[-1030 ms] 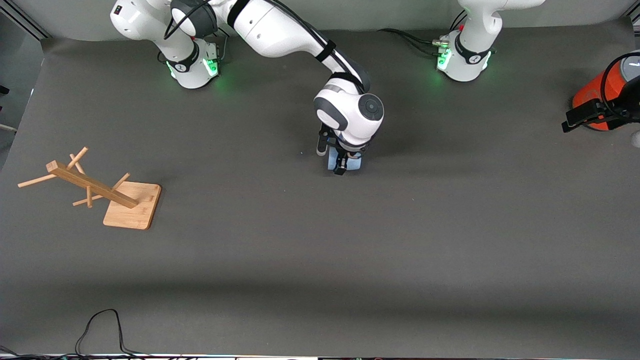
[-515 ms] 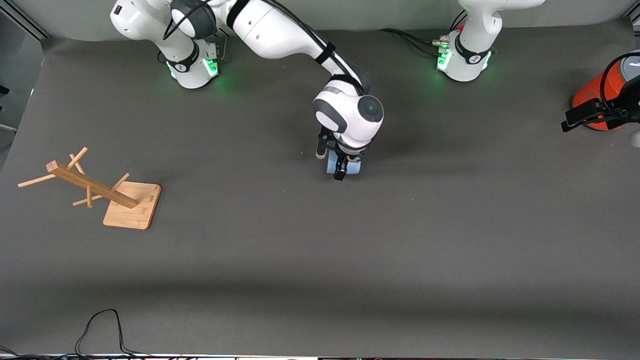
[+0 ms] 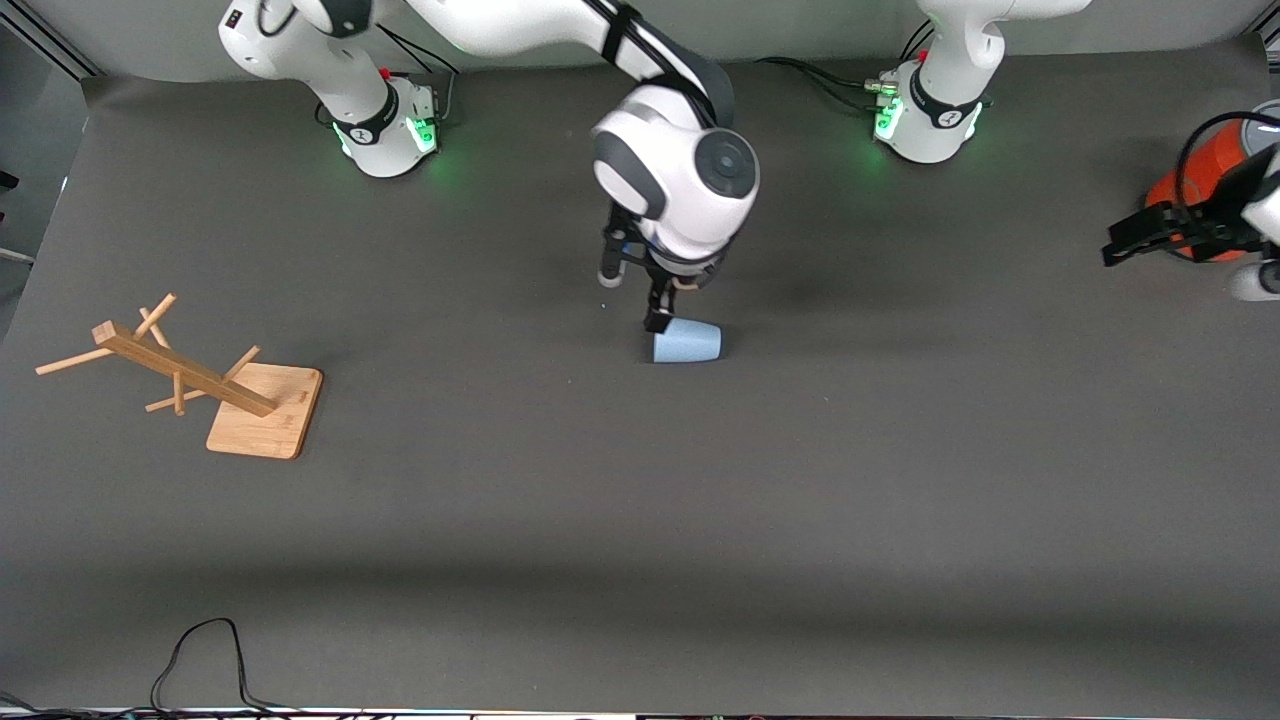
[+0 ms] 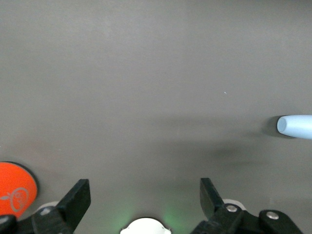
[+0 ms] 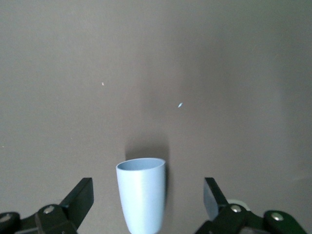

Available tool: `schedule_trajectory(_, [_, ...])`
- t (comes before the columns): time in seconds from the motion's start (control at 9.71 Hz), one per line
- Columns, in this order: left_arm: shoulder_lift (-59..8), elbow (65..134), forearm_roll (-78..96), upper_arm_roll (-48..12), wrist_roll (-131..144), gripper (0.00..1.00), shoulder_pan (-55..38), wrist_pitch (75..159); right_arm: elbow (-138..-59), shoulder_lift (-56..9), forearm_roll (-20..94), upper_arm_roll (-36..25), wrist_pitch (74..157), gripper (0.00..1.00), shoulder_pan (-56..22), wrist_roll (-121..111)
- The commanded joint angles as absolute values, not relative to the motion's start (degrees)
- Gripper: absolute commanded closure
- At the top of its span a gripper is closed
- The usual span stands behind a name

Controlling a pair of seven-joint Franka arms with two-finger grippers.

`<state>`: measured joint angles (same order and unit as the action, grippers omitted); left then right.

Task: Rotate and upright cup with both arms
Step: 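Lower the cup onto its side and open the right gripper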

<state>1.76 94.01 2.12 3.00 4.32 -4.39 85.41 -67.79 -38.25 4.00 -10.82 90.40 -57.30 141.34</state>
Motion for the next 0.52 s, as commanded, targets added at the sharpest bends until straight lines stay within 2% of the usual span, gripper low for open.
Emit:
schedule_trajectory(0.0, [0.2, 93.8, 1.5, 2.7, 12.3, 0.0, -10.3, 87.1, -70.0, -28.9, 6.7, -10.5, 80.1, 0.0, -52.0, 125.8])
schedule_trajectory(0.21, [-1.0, 93.7, 0.3, 2.6, 22.3, 0.0, -16.1, 89.5, -70.2, -23.4, 6.3, -10.6, 73.1, 0.0, -46.9, 110.6])
schedule_trajectory(0.41, [-2.6, 93.4, -2.1, 2.6, 30.6, 0.0, -23.0, 90.2, -73.6, -17.6, 6.3, -12.2, 72.2, 0.0, -42.8, 94.9])
